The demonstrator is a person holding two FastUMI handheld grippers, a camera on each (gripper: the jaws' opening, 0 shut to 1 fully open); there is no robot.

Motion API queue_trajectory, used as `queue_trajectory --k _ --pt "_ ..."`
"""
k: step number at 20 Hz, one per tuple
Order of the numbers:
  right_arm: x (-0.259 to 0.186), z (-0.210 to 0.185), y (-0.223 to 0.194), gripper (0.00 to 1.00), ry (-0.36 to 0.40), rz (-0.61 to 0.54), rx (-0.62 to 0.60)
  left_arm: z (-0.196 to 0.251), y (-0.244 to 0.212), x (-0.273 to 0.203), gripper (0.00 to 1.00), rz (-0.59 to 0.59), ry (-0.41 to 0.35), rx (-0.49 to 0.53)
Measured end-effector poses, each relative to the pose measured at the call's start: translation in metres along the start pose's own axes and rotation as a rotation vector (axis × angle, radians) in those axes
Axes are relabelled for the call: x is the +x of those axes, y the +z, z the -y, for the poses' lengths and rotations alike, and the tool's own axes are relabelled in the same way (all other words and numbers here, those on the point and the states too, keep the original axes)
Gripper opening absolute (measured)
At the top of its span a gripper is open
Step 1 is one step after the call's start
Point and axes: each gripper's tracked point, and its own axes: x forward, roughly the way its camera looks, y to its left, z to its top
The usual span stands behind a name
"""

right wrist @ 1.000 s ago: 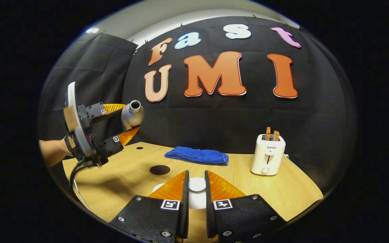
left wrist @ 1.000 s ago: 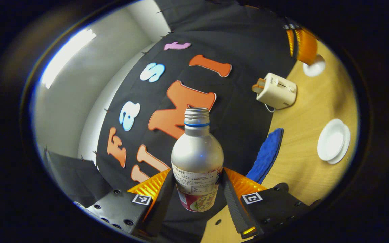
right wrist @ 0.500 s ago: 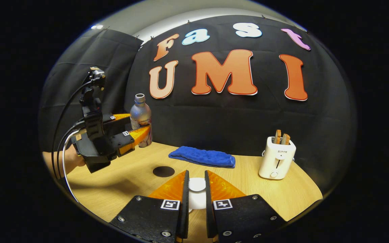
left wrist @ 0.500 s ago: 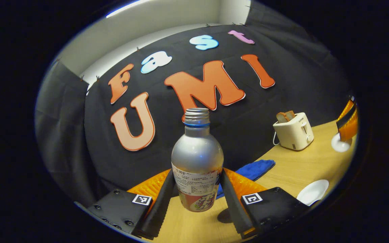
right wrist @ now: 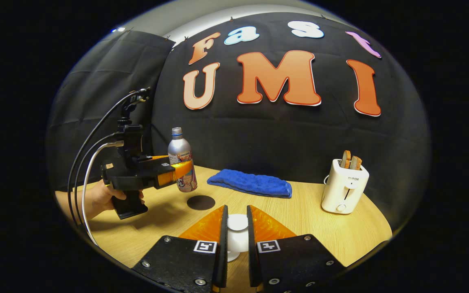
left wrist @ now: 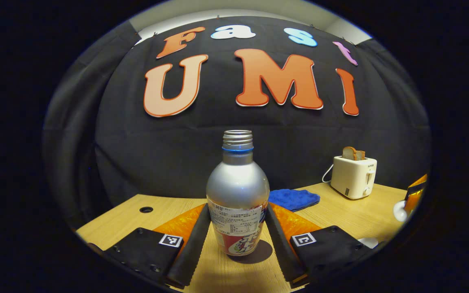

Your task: Open the teacup lid with one hand, grasp the water bottle and pour water into the teacup with the other hand; after pouring, place the water bottle on the coaster and then close the teacup lid.

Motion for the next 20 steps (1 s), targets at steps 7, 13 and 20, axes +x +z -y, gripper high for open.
queue_trajectory --k 7,13,20 --pt "0.009 -0.008 -0.014 0.22 0.014 -0.039 0.002 0.005 -0.029 0.024 0.82 -0.080 -0.057 -0.096" --pt "0.014 -0.019 -0.022 0.22 0.037 -0.060 -0.004 0.015 -0.053 0.035 0.82 -0.128 -0.078 -0.136" --pt "0.025 -0.030 -0.034 0.22 0.058 -0.084 0.003 0.024 -0.057 0.028 0.88 -0.160 -0.128 -0.116"
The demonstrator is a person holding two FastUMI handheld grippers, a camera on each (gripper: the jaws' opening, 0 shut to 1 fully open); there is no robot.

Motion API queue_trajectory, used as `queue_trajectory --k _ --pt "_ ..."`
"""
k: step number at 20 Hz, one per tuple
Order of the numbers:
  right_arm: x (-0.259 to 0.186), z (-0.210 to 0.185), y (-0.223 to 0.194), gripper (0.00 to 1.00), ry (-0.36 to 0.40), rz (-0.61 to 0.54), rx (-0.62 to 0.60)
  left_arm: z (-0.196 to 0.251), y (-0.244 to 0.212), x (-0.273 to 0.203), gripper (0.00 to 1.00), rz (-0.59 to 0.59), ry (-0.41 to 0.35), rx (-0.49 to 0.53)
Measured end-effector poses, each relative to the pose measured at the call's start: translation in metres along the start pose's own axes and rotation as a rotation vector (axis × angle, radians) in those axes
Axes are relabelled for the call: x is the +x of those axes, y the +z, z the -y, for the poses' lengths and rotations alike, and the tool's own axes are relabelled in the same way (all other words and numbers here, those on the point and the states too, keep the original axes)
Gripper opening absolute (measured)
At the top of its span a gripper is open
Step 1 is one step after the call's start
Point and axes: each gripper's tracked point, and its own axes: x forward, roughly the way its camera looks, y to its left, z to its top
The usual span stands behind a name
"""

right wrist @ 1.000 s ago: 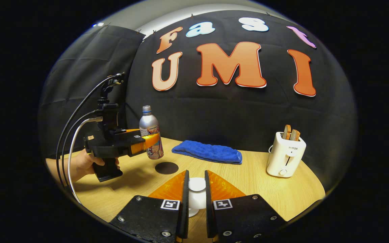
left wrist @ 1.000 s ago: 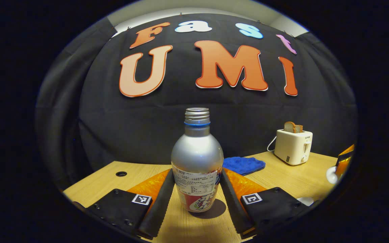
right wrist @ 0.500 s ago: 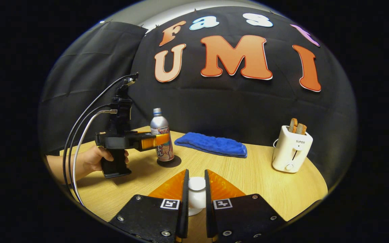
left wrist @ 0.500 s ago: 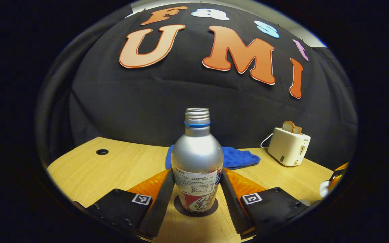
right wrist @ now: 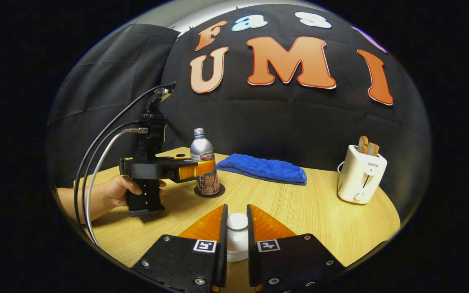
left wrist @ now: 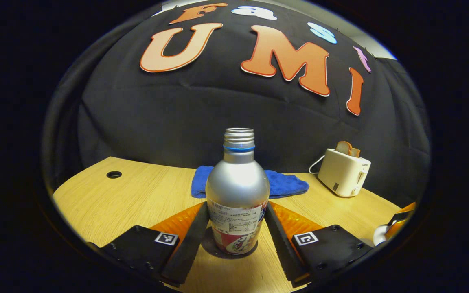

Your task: Open the teacup lid with one hand, grasp the water bottle and pour water into the teacup with the other hand; after pouring, place the water bottle on the coaster and then close the teacup lid.

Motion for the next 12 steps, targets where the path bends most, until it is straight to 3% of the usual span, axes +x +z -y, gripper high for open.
queue_trajectory --k 5,12 --pt "0.010 -0.004 -0.011 0.22 0.003 -0.017 -0.011 0.004 0.002 -0.016 0.98 0.013 0.006 0.093" --pt "0.023 -0.006 -0.027 0.22 0.003 -0.037 0.000 0.008 -0.001 -0.041 0.98 0.030 0.006 0.121"
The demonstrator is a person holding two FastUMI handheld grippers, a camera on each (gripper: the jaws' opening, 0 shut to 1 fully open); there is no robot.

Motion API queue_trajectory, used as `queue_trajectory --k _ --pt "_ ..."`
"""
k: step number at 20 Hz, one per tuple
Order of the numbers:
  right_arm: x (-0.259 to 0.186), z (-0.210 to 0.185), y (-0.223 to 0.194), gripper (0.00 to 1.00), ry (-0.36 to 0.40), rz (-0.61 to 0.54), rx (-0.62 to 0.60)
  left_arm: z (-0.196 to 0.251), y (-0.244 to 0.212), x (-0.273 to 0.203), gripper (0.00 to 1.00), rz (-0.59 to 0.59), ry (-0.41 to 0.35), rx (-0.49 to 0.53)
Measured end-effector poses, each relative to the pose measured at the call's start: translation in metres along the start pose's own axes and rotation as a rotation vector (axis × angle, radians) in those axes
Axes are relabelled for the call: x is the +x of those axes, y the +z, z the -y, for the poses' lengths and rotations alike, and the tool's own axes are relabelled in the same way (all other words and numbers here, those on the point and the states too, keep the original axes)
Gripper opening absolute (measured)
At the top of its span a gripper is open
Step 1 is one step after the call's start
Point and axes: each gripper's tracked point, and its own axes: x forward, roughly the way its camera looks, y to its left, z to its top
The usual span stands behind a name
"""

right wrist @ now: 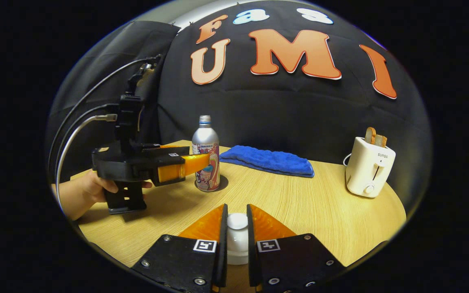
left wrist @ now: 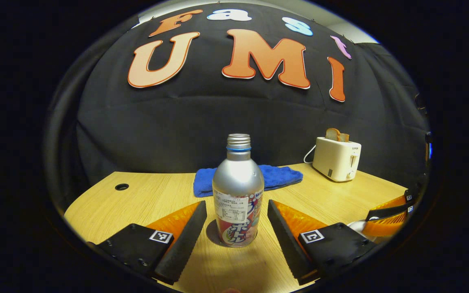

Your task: Open the teacup lid with one hand, grasp the water bottle and pour water into the teacup with the other hand; after pouring, place the water bottle on the coaster and then close the teacup lid.

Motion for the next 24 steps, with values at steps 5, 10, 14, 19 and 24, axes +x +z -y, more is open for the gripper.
queue_trajectory --k 5,10,14,19,24 --pt "0.004 0.004 -0.007 0.22 -0.030 0.008 -0.023 -0.003 0.005 -0.028 0.98 0.046 0.019 -0.002" --pt "0.000 0.005 -0.007 0.29 -0.047 0.012 -0.069 -0.005 0.023 -0.057 0.98 0.092 0.058 -0.015" --pt "-0.017 0.003 0.009 0.64 -0.051 0.060 -0.071 -0.007 0.041 -0.092 0.98 0.134 0.111 0.009" --pt "-0.049 0.008 0.047 0.85 -0.092 0.185 -0.070 0.002 0.052 -0.131 0.98 0.164 0.145 0.012" --pt "-0.081 0.024 0.065 0.92 -0.139 0.272 -0.046 0.005 0.060 -0.152 0.98 0.201 0.177 0.024"
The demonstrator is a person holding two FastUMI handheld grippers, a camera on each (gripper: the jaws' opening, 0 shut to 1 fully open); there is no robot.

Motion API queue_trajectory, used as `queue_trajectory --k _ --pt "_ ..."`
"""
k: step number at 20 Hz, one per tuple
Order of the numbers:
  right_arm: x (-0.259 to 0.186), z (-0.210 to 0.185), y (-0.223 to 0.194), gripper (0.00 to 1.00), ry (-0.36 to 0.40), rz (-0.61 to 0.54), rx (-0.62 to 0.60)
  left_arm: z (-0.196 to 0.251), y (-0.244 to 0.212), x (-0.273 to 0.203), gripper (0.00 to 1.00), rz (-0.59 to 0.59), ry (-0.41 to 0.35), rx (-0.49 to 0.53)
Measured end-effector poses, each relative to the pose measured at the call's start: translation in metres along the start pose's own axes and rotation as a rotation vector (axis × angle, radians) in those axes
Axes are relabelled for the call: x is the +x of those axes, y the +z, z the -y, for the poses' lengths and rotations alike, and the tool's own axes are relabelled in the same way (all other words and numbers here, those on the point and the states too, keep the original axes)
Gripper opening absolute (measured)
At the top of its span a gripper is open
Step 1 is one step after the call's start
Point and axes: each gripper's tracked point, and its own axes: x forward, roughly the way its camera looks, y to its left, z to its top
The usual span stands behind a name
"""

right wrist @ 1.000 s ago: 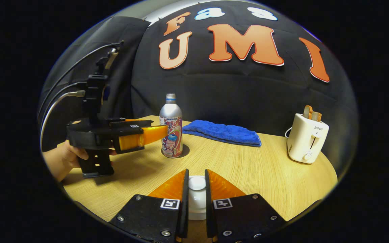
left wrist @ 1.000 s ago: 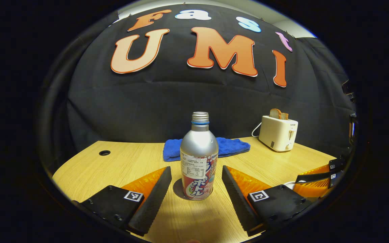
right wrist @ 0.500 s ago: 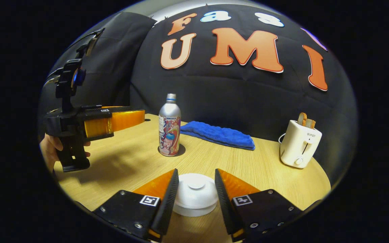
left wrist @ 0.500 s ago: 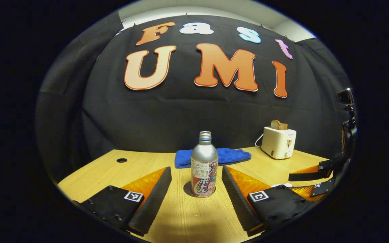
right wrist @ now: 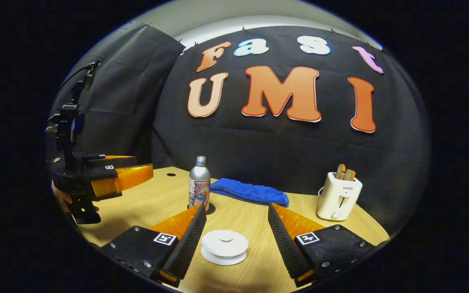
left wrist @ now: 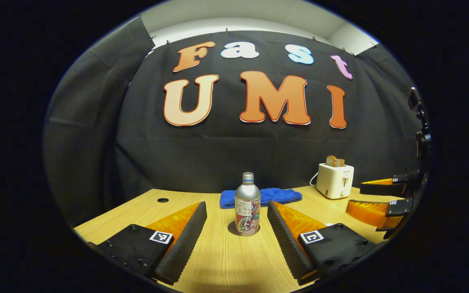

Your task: Open the teacup lid with one hand, grasp the water bottle and pour water into the teacup with the other hand; after pouring, place the water bottle on the coaster and then close the teacup lid.

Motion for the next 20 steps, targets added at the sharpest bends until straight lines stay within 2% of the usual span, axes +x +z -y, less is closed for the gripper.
queue_trajectory --k 4,11,12,13,19,20 --pt "-0.016 0.023 0.017 0.93 -0.062 0.060 0.026 -0.003 0.006 -0.020 0.98 0.022 0.028 0.005" --pt "-0.039 0.046 0.031 0.93 -0.114 0.097 0.023 0.001 0.006 -0.036 0.98 0.043 0.033 0.025" --pt "-0.041 0.048 0.032 0.93 -0.122 0.100 0.018 0.001 0.005 -0.037 0.94 0.040 0.038 0.022" --pt "-0.041 0.047 0.032 0.93 -0.127 0.101 0.014 0.002 0.005 -0.039 0.98 0.042 0.039 0.019" --pt "-0.045 0.051 0.028 0.94 -0.144 0.091 0.027 0.007 0.004 -0.044 0.98 0.054 0.055 0.015" --pt "-0.046 0.050 0.028 0.94 -0.143 0.090 0.026 0.008 0.005 -0.044 1.00 0.054 0.055 0.014"
